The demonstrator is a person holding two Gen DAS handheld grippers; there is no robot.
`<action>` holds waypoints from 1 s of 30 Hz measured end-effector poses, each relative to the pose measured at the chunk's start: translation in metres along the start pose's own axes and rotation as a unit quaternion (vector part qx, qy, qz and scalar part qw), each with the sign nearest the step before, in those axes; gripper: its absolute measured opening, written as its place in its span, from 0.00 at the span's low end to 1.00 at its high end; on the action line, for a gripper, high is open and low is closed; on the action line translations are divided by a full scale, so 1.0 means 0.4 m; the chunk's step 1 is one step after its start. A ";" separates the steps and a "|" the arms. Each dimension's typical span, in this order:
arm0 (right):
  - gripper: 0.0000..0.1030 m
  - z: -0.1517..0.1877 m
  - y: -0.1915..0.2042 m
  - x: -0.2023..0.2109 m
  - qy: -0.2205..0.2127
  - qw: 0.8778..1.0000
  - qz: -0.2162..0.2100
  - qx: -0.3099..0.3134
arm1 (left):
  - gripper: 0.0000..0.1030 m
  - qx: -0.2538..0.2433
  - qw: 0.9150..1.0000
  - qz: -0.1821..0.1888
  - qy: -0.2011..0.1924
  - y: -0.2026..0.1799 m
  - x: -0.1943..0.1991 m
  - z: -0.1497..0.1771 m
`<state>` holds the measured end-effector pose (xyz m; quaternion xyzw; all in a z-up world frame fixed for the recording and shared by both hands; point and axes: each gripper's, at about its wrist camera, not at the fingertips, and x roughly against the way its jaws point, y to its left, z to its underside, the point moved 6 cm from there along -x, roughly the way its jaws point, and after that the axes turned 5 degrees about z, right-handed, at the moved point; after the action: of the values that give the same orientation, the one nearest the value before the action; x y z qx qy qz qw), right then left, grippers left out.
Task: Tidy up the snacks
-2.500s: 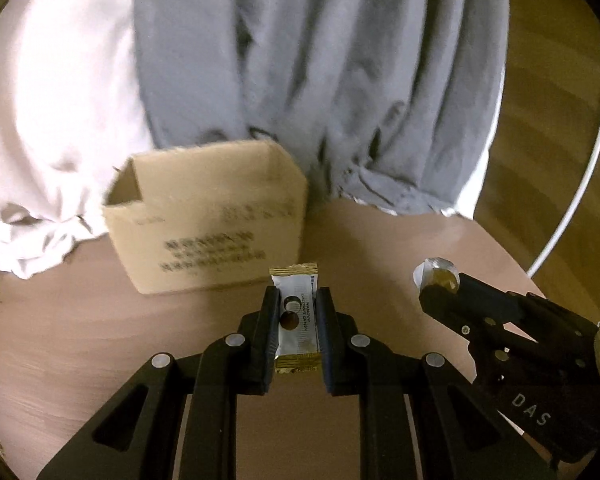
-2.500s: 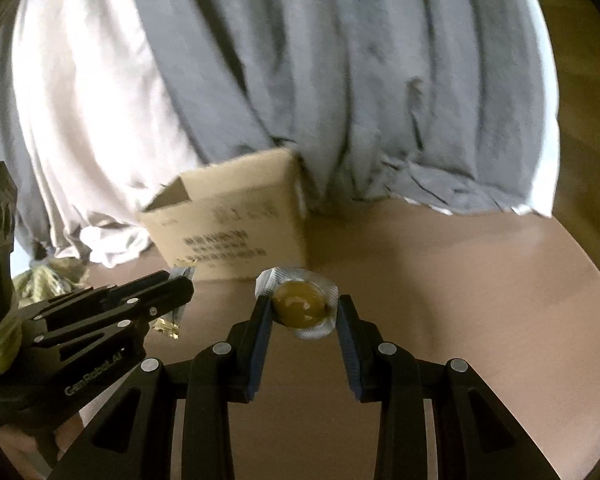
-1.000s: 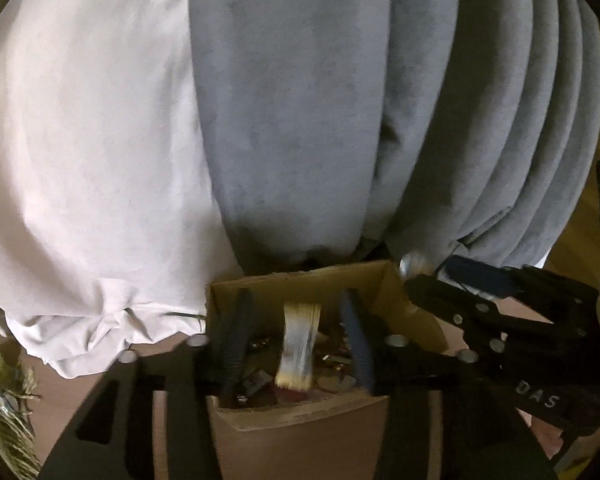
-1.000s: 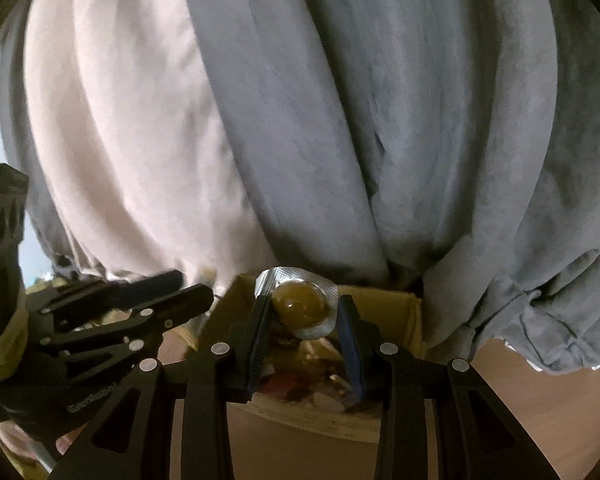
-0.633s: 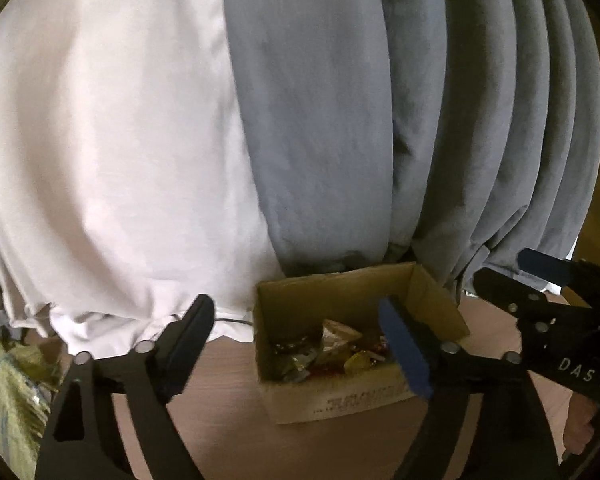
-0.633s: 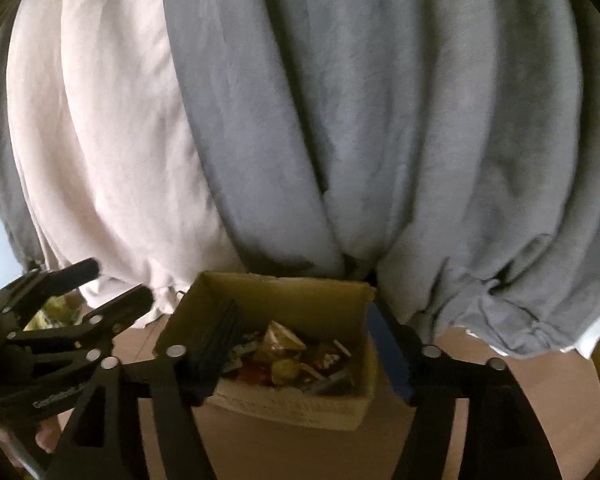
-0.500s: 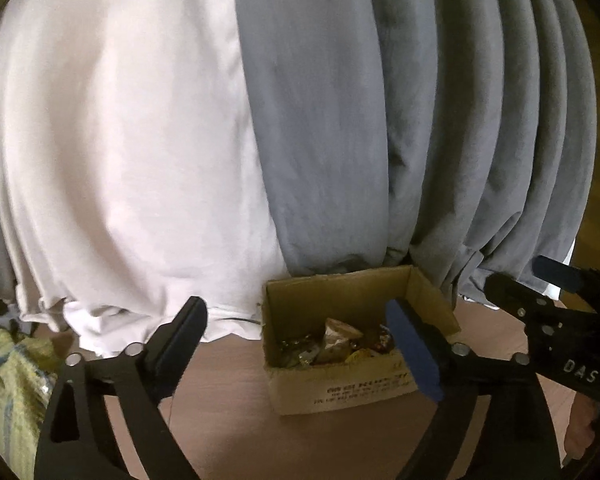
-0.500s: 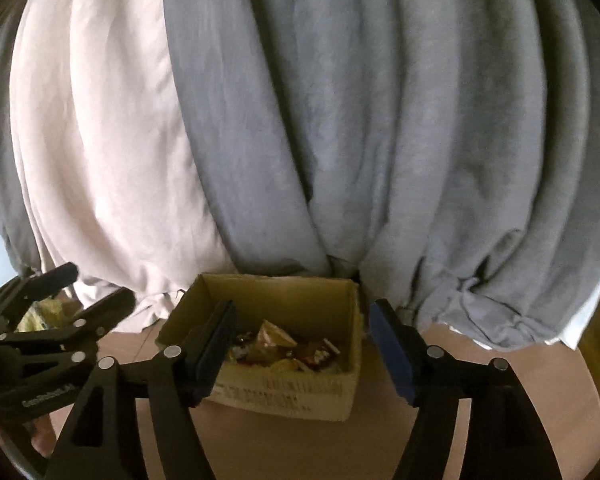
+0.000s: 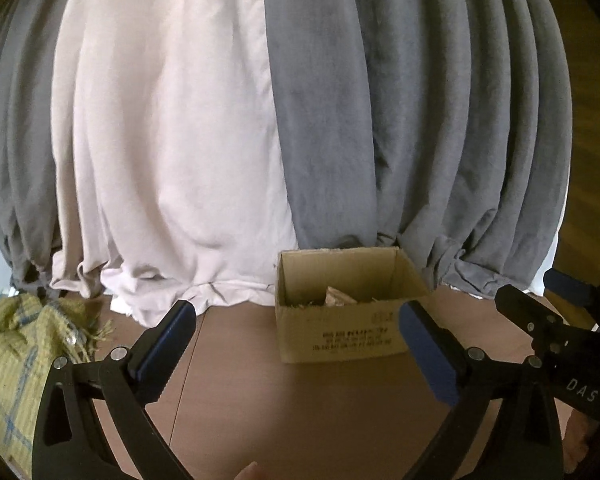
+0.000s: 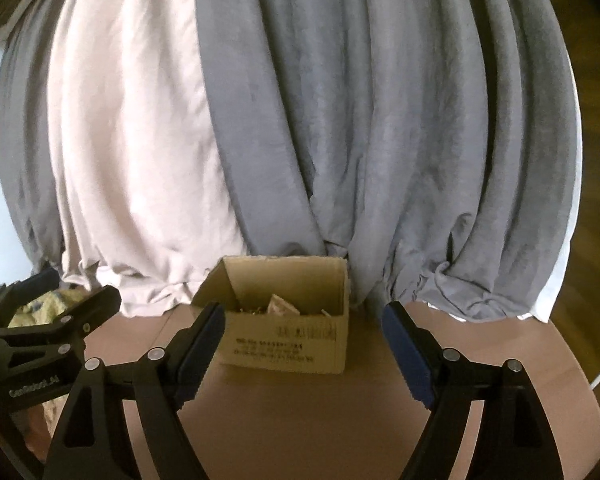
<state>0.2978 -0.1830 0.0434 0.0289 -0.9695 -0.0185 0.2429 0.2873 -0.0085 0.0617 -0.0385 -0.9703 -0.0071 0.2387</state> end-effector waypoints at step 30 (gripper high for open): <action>0.79 0.120 -0.072 0.217 -0.004 1.000 -0.001 -0.001 | 1.00 -0.013 0.999 -0.032 -0.006 -0.080 0.182 0.110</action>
<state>0.2000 -0.2162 0.0403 0.0295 -0.9704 -0.0197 0.2389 0.2002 -0.0339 0.0566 -0.0110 -0.9722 -0.0274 0.2322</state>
